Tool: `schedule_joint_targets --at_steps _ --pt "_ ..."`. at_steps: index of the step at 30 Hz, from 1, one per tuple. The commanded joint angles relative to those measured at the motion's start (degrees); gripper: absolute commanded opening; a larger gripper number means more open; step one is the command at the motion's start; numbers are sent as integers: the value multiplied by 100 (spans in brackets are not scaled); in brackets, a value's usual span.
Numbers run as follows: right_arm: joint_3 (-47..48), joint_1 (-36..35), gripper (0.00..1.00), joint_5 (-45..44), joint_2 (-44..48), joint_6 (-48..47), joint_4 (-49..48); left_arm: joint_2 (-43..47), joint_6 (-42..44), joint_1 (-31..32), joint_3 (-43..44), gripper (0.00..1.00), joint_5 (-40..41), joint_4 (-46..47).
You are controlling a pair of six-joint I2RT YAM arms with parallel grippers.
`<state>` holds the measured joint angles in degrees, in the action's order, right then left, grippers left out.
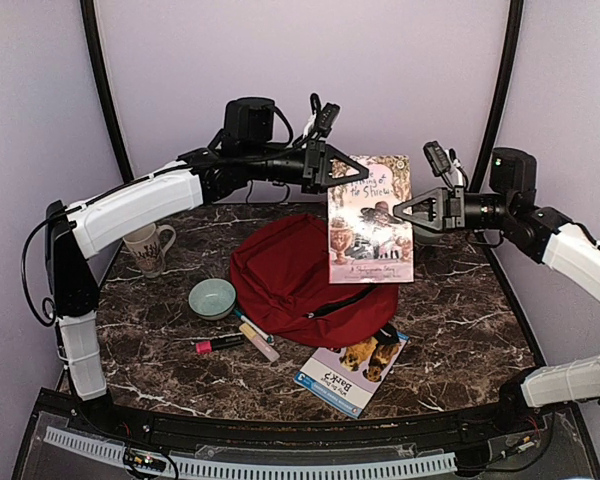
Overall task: Pack the student bag
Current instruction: Pass from the right arm to the left
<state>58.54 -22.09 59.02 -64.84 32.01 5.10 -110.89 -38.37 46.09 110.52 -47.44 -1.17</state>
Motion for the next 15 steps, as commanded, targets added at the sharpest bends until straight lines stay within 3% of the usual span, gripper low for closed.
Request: schedule_joint_targets --at_steps 1,2,4,5,8,12,15 --pt "54 -36 1 -41 185 221 -378 256 356 136 119 0 436 -571" --pt "87 -33 13 -82 184 291 -287 346 320 145 34 0 745 -581" --pt "213 -33 49 -231 106 354 179 568 74 157 -203 0 1148 -440" --pt "294 -25 60 -339 53 305 434 683 -105 148 -323 0 1419 -334" --pt "338 -19 82 -1006 -165 650 794 1023 -761 152 -724 0 2084 122" --pt "636 28 91 -1285 -492 1407 1047 1293 -1137 146 -956 0 2795 343" --pt "243 81 95 -1126 -381 2503 -38 1409 -1472 91 -1168 0 3146 567"
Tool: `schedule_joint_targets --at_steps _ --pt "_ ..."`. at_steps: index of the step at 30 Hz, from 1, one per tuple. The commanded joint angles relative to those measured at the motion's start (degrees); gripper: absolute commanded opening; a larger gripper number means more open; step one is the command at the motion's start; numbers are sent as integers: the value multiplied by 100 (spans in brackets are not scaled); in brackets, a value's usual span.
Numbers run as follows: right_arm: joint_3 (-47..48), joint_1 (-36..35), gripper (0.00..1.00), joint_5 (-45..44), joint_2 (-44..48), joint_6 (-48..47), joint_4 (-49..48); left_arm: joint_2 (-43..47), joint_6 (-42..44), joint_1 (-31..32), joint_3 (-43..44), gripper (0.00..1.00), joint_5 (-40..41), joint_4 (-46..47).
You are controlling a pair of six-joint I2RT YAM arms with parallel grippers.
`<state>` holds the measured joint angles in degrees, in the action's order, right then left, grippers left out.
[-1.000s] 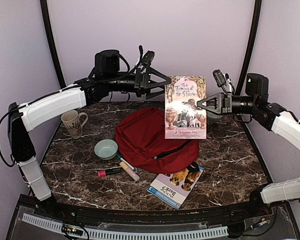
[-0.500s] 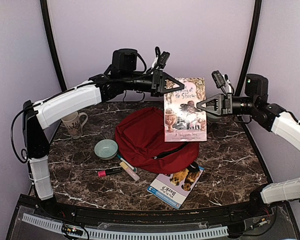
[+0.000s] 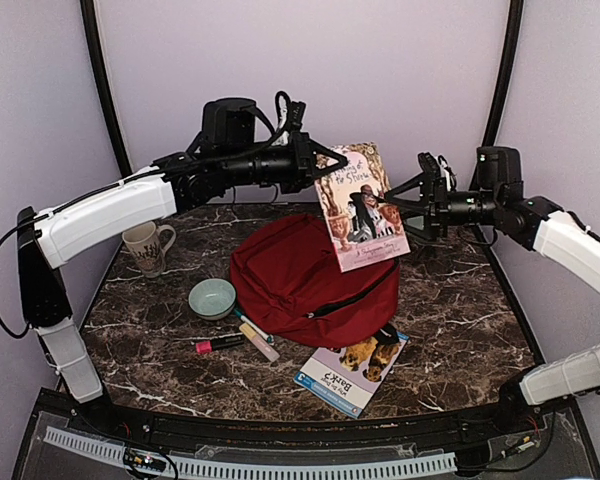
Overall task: Pack the student bag
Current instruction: Pass from the right arm to the left
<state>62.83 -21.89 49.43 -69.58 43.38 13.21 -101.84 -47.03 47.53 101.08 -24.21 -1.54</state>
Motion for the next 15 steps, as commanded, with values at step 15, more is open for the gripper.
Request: schedule_joint_targets --at_steps 15 --pt "-1003 167 100 -818 1067 2608 -2321 -386 -2054 -82 209 0 1237 1636"
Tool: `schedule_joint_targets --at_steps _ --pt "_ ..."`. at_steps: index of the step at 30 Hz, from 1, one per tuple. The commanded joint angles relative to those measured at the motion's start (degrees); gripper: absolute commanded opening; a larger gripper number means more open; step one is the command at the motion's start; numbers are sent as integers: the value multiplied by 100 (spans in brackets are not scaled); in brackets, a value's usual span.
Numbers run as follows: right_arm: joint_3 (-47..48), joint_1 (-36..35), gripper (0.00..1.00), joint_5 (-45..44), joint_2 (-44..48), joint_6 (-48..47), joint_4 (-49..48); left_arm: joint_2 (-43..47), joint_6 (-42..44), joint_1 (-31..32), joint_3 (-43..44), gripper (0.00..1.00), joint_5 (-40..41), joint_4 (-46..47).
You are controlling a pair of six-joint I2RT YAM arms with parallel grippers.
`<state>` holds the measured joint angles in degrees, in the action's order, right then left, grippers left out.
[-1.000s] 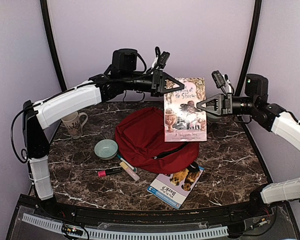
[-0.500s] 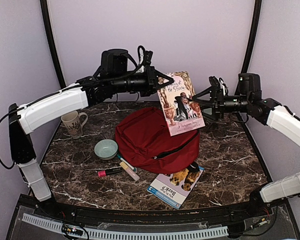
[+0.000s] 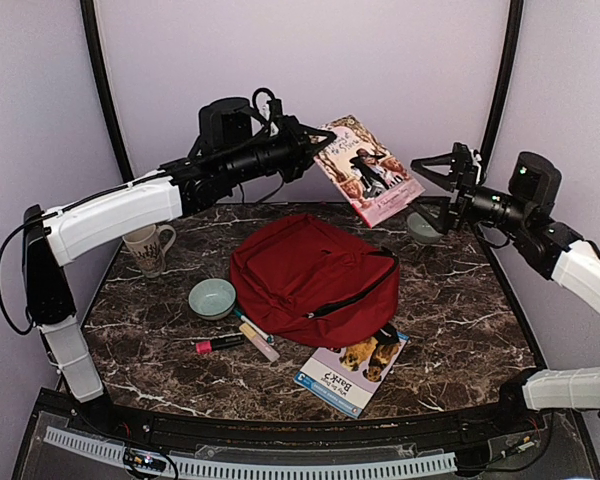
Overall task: Pack the student bag
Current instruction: Pass from the left arm to the right
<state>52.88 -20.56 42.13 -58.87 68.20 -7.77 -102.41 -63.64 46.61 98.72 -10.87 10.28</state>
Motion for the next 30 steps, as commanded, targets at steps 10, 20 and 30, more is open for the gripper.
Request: schedule_joint_targets --at_steps 10,20,30 --pt "332 124 100 -398 -29 -350 1384 -578 -475 94 762 0 -84 1036" --pt "239 329 94 88 -92 160 376 -582 -430 136 900 0 -348 1176" --pt "327 330 37 245 -315 1103 -1576 -684 -478 221 902 0 -354 1327"
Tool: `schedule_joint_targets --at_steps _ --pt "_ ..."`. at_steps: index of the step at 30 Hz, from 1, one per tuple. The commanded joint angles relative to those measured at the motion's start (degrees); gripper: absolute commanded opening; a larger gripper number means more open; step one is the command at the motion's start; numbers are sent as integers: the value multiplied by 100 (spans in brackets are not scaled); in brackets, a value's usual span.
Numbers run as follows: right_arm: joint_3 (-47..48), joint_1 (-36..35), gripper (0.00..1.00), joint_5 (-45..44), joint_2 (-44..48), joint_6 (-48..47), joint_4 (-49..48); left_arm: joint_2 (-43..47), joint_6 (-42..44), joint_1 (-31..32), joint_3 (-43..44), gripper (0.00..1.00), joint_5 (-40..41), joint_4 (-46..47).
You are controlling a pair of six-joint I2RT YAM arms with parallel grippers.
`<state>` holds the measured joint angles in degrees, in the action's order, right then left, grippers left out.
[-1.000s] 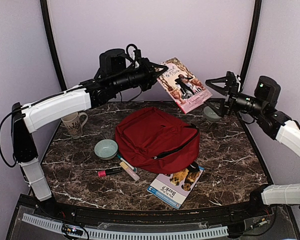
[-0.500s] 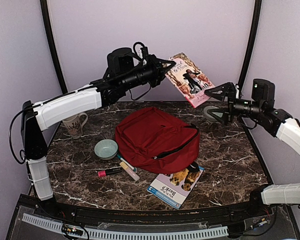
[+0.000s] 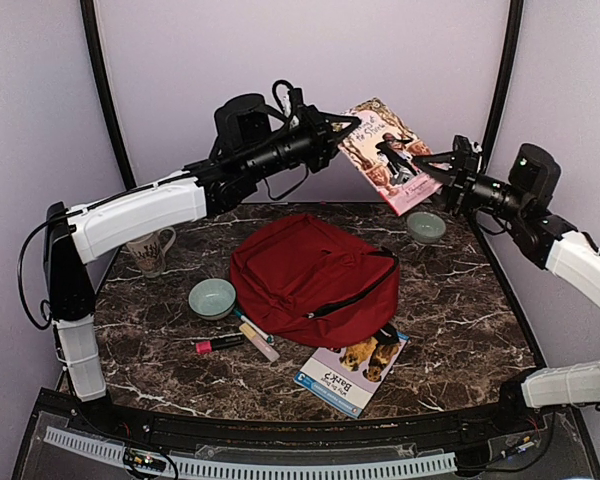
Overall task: Pack the student bag
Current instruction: Pass from the left arm to the right
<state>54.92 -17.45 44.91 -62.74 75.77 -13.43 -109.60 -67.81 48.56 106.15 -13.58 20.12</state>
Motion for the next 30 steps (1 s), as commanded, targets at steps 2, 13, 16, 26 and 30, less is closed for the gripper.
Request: schedule_joint_targets --at_steps 2,13,16,26,30 --pt "95 22 23 -250 178 283 -1047 28 -62 38 134 0 -87 344" --pt "-97 -3 0 -234 464 23 -1064 338 576 118 -776 0 -490 462" --pt "-40 5 0 -221 535 -260 -658 449 1247 146 -926 3 -700 -74" --pt "-6 0 0 -816 1000 -1211 1387 1264 3106 163 -1971 33 -601 -1370" --pt "142 12 0 -1372 1236 -1678 2387 1601 3971 163 -2216 48 -315 -2088"
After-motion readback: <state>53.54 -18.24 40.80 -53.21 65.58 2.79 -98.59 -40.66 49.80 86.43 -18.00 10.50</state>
